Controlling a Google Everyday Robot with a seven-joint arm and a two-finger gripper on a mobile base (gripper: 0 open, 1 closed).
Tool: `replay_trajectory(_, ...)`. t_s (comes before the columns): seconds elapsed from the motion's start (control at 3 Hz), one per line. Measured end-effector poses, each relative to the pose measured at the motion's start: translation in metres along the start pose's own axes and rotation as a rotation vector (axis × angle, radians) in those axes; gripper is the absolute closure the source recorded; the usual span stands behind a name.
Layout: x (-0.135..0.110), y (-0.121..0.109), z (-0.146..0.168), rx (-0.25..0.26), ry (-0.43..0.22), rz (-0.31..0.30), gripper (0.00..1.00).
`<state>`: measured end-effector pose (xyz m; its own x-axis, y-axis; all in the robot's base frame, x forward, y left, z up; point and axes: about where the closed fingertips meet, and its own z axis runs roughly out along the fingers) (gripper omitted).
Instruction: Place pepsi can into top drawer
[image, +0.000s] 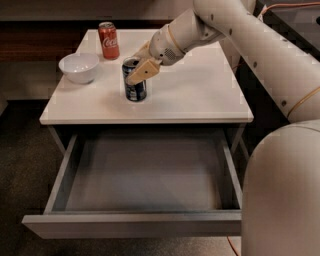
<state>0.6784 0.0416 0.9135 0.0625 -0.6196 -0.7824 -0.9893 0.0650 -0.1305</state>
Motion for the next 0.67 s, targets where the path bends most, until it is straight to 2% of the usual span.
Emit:
replay_trajectory(0.33, -0.007, 0.024, -0.008, -0.023, -0.026, -0.055, 0.79)
replay_trajectory(0.67, -0.013, 0.05, -0.014, -0.049, -0.051, -0.11, 0.99)
